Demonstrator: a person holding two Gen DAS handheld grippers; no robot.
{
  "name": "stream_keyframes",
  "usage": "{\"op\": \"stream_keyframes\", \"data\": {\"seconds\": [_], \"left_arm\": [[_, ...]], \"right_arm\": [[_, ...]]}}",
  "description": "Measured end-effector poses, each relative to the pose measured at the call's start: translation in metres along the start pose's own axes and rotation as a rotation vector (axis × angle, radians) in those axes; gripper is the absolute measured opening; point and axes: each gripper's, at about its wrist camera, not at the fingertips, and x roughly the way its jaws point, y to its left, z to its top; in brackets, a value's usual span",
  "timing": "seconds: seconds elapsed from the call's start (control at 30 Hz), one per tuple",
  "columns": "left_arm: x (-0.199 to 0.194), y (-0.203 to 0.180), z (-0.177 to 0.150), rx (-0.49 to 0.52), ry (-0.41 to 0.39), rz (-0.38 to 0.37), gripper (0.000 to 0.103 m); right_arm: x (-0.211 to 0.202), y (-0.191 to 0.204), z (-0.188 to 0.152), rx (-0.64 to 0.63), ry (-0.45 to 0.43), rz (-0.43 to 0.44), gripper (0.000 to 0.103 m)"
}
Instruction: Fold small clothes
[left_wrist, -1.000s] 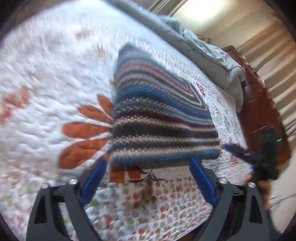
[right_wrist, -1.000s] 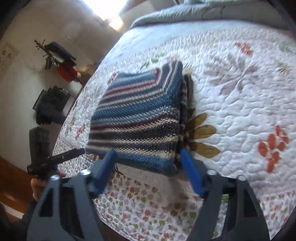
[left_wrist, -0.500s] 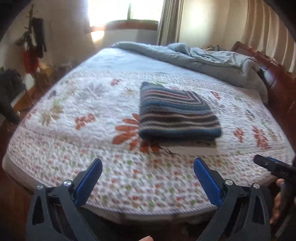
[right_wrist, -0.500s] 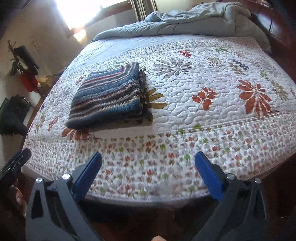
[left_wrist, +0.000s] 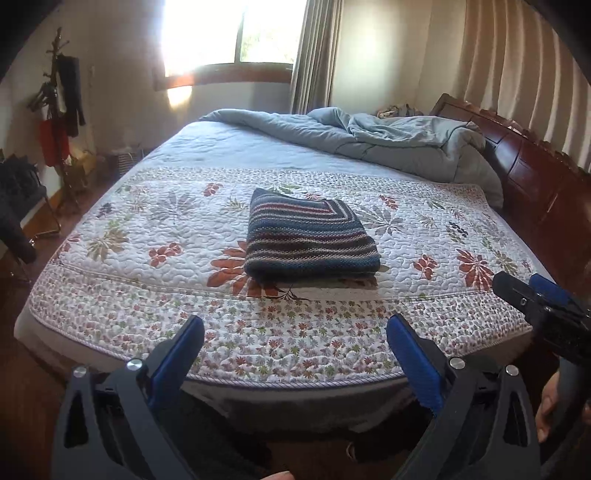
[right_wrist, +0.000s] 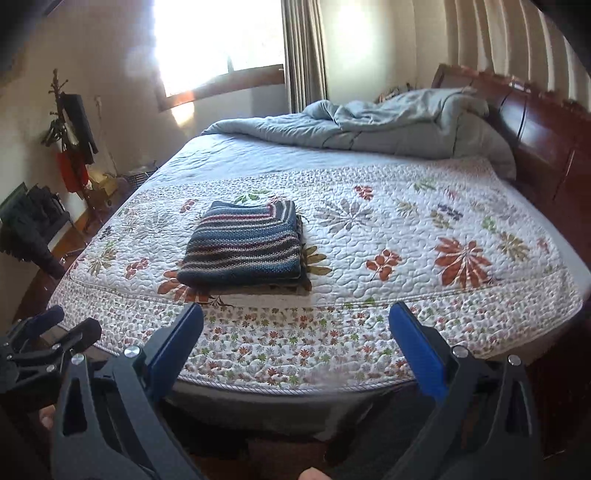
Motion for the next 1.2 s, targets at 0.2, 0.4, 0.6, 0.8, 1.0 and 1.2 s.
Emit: {"op": "stream_keyframes", "data": {"seconds": [0.2, 0.4, 0.6, 0.8, 1.0, 1.2], "left_arm": [[-0.011, -0.004, -0.009, 0.021, -0.005, 0.076, 0.099], [-0.012, 0.000, -0.012, 0.009, 0.015, 0.061, 0.099], [-0.007, 0.005, -0.007, -0.002, 0.020, 0.083, 0.099], [0.001, 0.005, -0.005, -0.006, 0.035, 0.097, 0.099], [0.008, 0.008, -0.002, -0.015, 0.048, 0.096, 0.099], [0.018, 0.010, 0.000, -0.032, 0.061, 0.070, 0.099]], "right_arm": [[-0.012, 0.010, -0.010, -0.026, -0.011, -0.006, 0.100], [-0.005, 0.015, -0.015, -0.039, 0.016, 0.005, 0.100], [-0.005, 0.021, -0.011, -0.056, -0.003, 0.009, 0.100], [0.008, 0.026, -0.008, -0.074, 0.015, 0.021, 0.100], [0.016, 0.029, -0.008, -0.070, 0.026, 0.024, 0.100], [0.028, 0.026, -0.011, -0.060, 0.051, 0.026, 0.100]]}}
